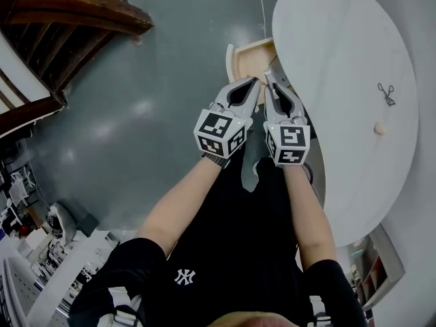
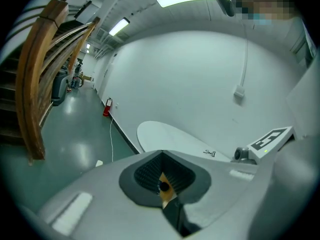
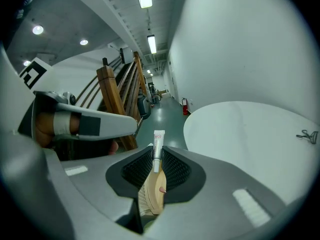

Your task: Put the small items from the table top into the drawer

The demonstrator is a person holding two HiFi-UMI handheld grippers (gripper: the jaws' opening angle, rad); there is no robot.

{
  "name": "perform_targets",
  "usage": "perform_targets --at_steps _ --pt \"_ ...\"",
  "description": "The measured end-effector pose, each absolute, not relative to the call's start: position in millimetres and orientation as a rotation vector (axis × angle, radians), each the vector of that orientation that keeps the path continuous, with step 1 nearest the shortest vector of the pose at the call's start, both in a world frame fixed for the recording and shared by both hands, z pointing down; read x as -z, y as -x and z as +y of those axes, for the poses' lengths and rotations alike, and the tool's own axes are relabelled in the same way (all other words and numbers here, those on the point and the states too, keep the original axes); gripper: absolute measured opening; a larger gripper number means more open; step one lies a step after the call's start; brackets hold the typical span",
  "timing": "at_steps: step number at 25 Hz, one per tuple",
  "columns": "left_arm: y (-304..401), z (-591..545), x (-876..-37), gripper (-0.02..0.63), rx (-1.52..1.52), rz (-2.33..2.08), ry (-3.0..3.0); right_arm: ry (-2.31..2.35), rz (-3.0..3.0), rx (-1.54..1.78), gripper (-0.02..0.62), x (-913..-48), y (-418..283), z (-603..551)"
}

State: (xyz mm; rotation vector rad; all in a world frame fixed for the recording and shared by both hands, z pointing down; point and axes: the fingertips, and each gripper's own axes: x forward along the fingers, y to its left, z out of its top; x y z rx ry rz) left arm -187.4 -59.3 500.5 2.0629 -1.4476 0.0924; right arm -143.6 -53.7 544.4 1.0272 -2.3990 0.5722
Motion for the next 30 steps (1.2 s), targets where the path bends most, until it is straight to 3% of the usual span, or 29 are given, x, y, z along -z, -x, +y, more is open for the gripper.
perform_targets --at_steps 12,30 --pt "208.9 -73.3 -557.6 0.000 -0.105 -1.407 -2.028 -0.953 -2.246 -0.626 0.083 -648.4 158.7 -64.7" --pt "220.9 -100.6 -589.8 0.002 -0.126 -1.342 -2.041 -0.894 -2.115 -0.666 0.090 -717.5 177.9 -90.6"
